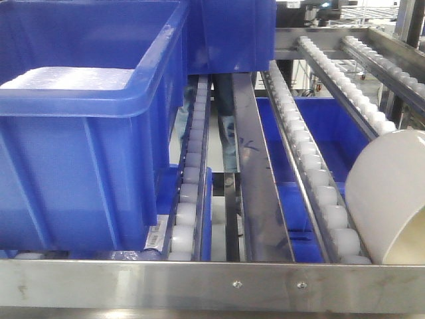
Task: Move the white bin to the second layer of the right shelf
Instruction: 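Lower the white bin onto the shelf rollers, then open the right gripper to release the bin rim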
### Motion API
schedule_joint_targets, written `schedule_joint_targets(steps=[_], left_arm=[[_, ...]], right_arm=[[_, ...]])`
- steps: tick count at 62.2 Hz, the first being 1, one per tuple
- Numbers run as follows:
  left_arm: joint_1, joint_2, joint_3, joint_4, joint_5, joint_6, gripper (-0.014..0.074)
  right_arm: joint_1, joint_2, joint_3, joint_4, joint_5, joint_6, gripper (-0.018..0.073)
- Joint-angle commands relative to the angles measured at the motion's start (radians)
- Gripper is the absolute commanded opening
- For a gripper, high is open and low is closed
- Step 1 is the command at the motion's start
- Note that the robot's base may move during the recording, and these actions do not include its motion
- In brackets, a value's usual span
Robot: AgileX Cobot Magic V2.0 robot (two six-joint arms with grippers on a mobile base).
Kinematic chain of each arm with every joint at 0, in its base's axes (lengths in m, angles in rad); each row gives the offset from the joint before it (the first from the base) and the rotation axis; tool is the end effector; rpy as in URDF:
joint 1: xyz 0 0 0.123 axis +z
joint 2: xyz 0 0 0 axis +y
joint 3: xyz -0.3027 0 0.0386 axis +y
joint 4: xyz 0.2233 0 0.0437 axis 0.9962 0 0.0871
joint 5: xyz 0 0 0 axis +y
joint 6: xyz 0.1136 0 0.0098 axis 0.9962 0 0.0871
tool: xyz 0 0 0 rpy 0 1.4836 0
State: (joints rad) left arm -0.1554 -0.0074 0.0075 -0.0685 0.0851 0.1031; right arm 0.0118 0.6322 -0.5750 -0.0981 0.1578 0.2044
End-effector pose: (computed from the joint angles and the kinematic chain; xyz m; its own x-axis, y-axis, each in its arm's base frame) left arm 0.0338 -0.0060 0.2032 0.0078 0.0340 -0.9994 0.1603 0.9864 0.0349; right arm 0.1171 -0.0004 0.3493 -0.1256 0.1058 -0.9864 0.0170 0.9944 0.1045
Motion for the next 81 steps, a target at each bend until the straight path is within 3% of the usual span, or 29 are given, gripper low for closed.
schedule_joint_targets(steps=[1,61,81], left_arm=[[-0.001,-0.014,0.037,-0.005,-0.085,-0.004,0.0085],[-0.001,-0.014,0.037,-0.005,-0.085,-0.004,0.0085],[-0.001,-0.014,0.037,-0.005,-0.085,-0.004,0.0085]], right_arm=[[-0.004,-0.031,0.022,-0.005,-0.102,-0.003,0.0056],[-0.004,-0.042,0.07,-0.005,-0.128,-0.003,0.0056],[-0.005,-0.303,0.27,-0.005,-0.169,-0.003,0.0056]])
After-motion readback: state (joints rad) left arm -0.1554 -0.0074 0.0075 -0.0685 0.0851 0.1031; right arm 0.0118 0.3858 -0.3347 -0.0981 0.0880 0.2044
